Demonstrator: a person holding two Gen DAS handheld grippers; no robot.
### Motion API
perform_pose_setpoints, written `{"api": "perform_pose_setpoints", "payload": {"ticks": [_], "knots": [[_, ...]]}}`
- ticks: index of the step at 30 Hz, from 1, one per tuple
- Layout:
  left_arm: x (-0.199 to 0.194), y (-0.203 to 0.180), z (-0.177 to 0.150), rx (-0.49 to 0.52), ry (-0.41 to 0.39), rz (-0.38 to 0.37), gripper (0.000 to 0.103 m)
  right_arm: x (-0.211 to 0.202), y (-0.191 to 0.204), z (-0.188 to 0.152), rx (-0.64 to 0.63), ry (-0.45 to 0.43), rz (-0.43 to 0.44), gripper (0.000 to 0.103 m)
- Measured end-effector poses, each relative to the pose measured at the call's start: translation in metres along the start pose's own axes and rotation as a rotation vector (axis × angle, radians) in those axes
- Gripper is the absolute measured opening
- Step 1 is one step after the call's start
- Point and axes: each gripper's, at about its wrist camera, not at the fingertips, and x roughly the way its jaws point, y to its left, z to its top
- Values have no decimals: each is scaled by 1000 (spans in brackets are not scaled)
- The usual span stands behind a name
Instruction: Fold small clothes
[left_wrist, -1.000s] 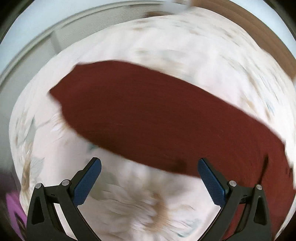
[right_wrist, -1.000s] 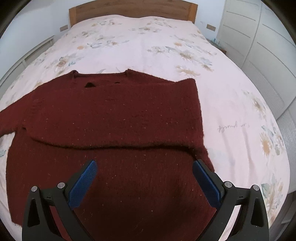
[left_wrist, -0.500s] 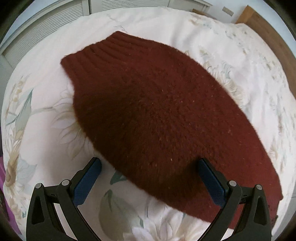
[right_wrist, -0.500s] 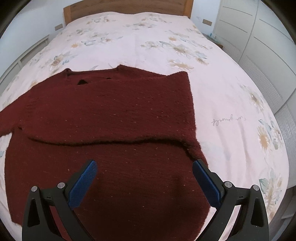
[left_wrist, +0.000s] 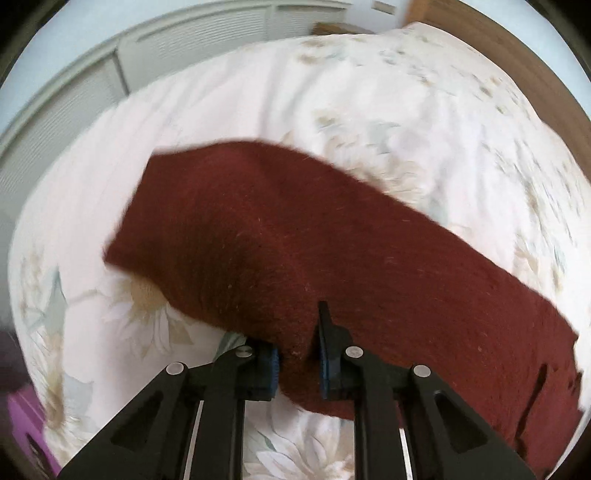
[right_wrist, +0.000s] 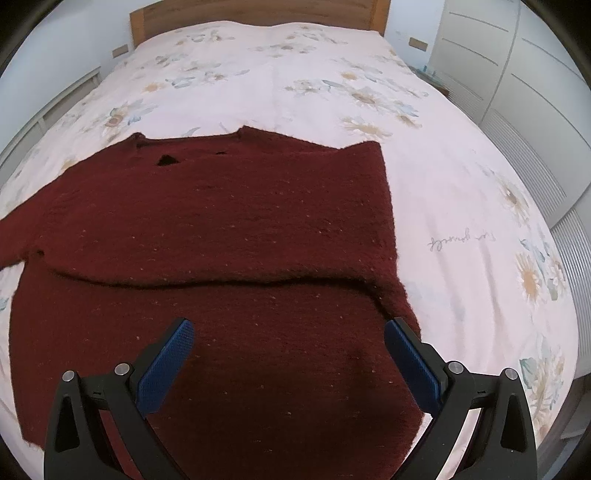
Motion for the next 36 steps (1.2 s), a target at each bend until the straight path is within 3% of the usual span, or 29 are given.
{"api": "perform_pose_setpoints", "payload": {"ticks": [3,8,12,14,19,25,31,36], "knots": [[-20,-21,-8,93,-16,0,13,-2,5,4,-28,-5,-5,103],[-53,-69,-22,194,-30,-117,13,-8,2,14,-31,-16,5,103],[-70,-130,-36,294,-31,-212,13,-13,-5,19,-25,-26,4,103],[-65,-174,-32,354,-30,-264,13,-14,-10,21,-15,-31,4,103],[-62,-281,-58,527,-37,-354,13,-15,-22,22,16,-41,12,103],[-58,-363,-91,631,-9,-445,13,-17,-34,22,39,-54,15,103],[-41,-412,-138,743,23,-441,13,-12,-50,22,73,-38,-1,103],[-4,-424,-166,811,57,-336,13,-4,-58,16,108,-12,5,103]]}}
